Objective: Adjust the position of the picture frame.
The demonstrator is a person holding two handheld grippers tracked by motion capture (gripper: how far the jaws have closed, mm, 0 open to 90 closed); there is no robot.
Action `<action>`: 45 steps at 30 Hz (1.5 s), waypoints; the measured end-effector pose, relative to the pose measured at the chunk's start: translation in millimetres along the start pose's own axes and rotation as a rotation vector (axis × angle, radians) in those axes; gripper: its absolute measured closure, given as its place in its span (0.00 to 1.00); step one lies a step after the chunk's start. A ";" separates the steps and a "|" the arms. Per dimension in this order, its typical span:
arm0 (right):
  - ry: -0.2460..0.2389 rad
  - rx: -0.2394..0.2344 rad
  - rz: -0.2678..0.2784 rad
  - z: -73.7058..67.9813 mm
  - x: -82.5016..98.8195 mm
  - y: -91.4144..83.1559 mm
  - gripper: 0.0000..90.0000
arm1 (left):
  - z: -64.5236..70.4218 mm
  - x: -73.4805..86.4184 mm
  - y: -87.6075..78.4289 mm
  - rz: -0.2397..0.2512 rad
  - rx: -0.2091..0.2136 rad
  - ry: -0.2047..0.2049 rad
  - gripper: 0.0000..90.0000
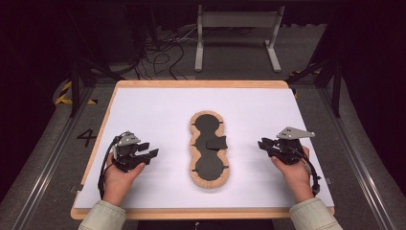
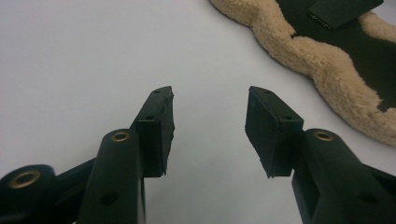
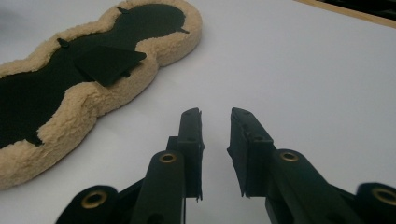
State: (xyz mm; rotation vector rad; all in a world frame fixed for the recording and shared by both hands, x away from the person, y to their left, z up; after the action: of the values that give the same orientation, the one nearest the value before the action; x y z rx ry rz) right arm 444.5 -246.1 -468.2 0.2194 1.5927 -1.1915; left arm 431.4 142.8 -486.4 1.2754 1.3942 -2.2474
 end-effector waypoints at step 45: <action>-0.175 -0.172 -0.219 -88.4 7.3 54.0 1.00 | 44.5 5.2 8.1 -0.090 0.157 0.030 0.90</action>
State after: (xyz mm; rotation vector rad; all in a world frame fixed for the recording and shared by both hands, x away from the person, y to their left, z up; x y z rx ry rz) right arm 421.7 -155.1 -512.5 -0.1708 1.5823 -1.1956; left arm 407.9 103.8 -487.4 1.3235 1.3325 -2.4509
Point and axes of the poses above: each handheld gripper's, and its own axes: y roughly forward along the jaws, x roughly out of its underside, z roughly to its right, the point moved 10 cm from there along y, roughly forward along the jaws, and after that the axes turned 5 degrees about -y, right-handed, at the moved point
